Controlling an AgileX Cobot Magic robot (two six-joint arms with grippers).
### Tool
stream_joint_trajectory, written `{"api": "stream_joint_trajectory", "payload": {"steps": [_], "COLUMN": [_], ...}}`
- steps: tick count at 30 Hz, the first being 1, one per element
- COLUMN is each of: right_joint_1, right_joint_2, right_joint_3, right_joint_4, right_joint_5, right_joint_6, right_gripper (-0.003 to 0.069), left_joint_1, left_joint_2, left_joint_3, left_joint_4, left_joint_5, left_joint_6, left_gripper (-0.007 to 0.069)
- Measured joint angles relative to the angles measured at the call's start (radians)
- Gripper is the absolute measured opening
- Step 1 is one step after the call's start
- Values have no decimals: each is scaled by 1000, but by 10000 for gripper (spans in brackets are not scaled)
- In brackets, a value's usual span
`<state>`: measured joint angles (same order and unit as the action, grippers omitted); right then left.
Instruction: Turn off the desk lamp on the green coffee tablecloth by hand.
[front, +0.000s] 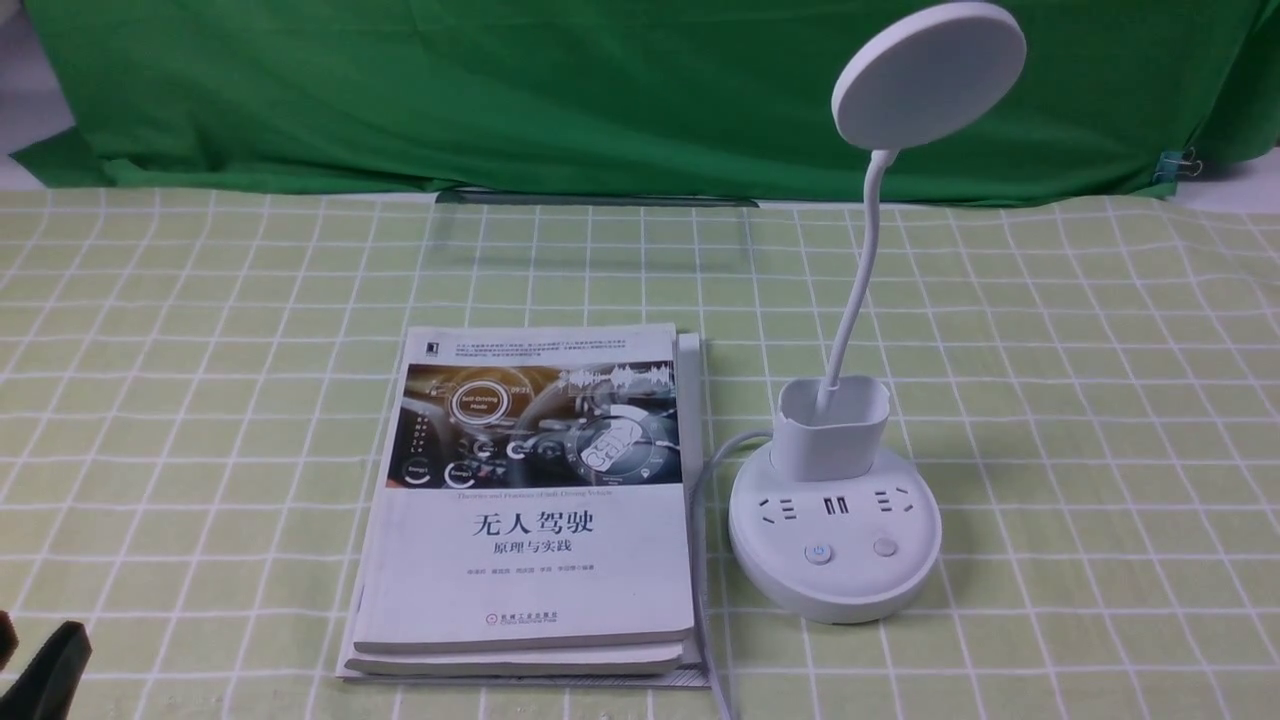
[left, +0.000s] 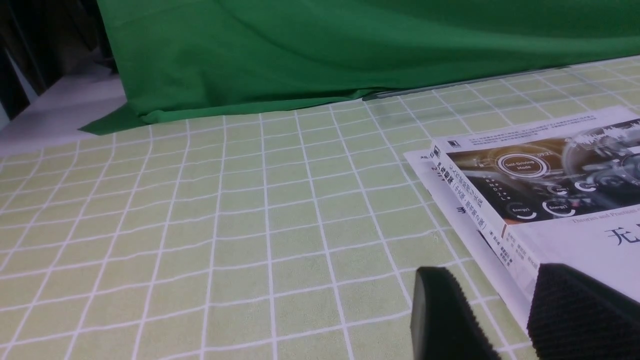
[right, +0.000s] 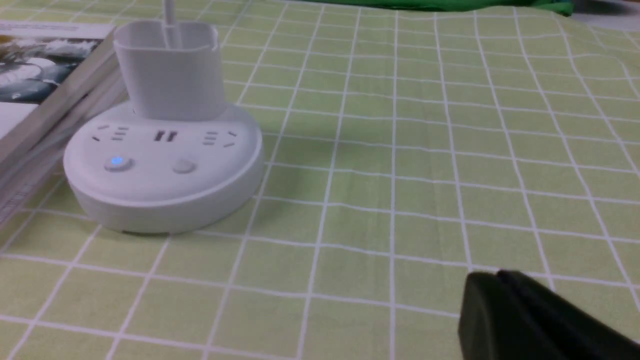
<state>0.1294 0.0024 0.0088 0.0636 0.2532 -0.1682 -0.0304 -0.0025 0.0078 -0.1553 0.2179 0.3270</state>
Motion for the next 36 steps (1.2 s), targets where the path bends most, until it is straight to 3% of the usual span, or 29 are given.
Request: {"api": "stream_joint_trajectory", "payload": {"steps": [36], "right_joint_1": [0], "right_joint_2": [0], "right_joint_3": [0], "right_joint_4": [0], "right_joint_5": [1], "right_joint_6": [0], "right_gripper": [110], "left_joint_1": [0], "left_joint_2": [0], "left_joint_3": [0], "left_joint_4": [0], "left_joint_5": [0], "left_joint_6": [0], "left_gripper": [242]}}
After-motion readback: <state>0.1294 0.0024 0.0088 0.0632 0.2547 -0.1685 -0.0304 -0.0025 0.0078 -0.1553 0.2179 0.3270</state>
